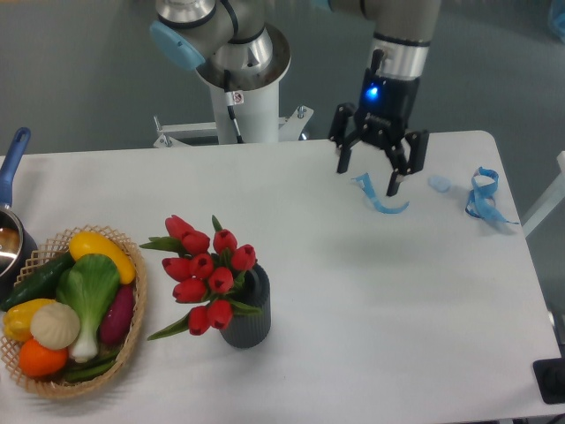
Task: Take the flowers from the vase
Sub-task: 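Move the open gripper toward the red tulip bouquet in the grey vase, then lower the gripper around the tulip stems above the vase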
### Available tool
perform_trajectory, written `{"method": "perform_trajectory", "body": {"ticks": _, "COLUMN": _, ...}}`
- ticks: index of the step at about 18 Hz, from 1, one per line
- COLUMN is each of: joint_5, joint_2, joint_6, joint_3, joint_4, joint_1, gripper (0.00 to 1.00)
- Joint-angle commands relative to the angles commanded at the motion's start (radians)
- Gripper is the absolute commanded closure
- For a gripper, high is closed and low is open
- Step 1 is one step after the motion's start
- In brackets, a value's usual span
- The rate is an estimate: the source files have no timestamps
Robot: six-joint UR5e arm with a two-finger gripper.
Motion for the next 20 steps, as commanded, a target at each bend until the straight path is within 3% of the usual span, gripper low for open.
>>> {"method": "perform_trajectory", "body": {"ticks": 6, "joint_5": -0.121, "joint_2": -0.031, "joint_6": -0.04, "joint_3": -0.018, "joint_4": 0.058, "joint_1": -0.048, "gripper": 0.0}}
{"method": "perform_trajectory", "body": {"ticks": 9, "joint_5": -0.166, "joint_2": -0.078, "joint_6": -0.071, "joint_3": -0.005, "joint_4": 0.061, "joint_1": -0.115, "gripper": 0.0}}
{"method": "perform_trajectory", "body": {"ticks": 14, "joint_5": -0.17, "joint_2": -0.124, "joint_6": -0.072, "joint_3": 0.001, "joint_4": 0.123, "joint_1": -0.195, "gripper": 0.0}}
{"method": "perform_trajectory", "body": {"ticks": 20, "joint_5": -0.173, "joint_2": -0.169, "joint_6": -0.074, "joint_3": 0.029, "joint_4": 0.135, "joint_1": -0.229, "gripper": 0.0}}
